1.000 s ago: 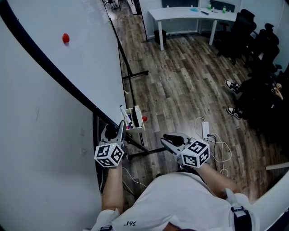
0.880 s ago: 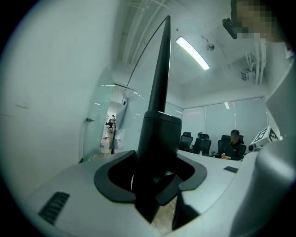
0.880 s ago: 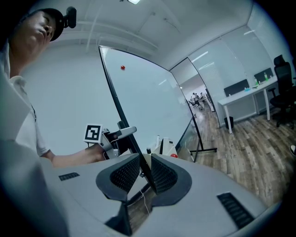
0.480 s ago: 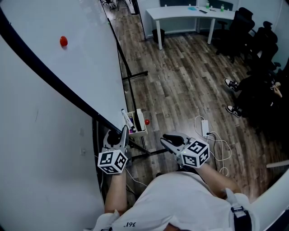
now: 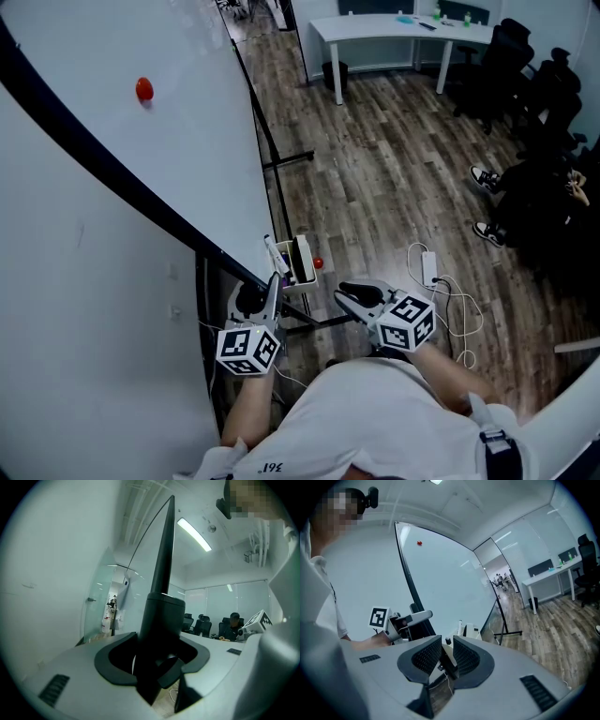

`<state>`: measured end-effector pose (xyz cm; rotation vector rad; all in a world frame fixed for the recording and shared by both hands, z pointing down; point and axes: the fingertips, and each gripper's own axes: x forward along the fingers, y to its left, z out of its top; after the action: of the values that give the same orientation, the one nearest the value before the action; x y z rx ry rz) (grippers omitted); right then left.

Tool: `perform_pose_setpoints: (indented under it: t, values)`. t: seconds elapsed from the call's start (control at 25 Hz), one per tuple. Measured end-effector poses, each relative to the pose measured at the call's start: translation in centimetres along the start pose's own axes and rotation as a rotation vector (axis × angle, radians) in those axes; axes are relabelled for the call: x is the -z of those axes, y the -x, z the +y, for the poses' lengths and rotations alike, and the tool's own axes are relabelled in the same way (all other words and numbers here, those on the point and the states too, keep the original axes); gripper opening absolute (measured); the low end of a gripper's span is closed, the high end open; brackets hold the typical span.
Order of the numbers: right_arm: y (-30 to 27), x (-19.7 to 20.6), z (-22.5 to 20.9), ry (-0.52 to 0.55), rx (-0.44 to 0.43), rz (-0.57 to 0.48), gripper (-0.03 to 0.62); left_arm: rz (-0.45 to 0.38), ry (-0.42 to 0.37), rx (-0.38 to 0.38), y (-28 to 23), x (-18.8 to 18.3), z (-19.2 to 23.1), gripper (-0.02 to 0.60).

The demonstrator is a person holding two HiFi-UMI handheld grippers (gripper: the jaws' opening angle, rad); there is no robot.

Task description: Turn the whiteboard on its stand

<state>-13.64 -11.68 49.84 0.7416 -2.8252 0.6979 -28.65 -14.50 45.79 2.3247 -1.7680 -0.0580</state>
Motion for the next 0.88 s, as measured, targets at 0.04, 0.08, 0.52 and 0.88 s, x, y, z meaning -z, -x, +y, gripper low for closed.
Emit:
perform_pose_setpoints:
  t: [0.04,0.08,0.52,0.88]
  values:
    - [-0.1,-0.1,0.1,0.000,-0.001,0.000,0.091,0.001,0.001,0.001,0.1,0.0,-0.2,0.216]
    - [-0.2,-0.2,0.1,-0.001,-0.002,0.000,0.091,0.003,0.002,0.002,0.2,-0.1,-0.3,0.216]
    - [-0.2,0.1,0.8,0.000,-0.014,0.006,0.091,0.013,0.009,0.008,1.6,0.4,-2.2,0.218]
    - [-0.4,1.0,1.5,-0.010,-0.015,0.012,0.092,0.021,0.013,0.016,3.0,0.9,-3.2,0.221]
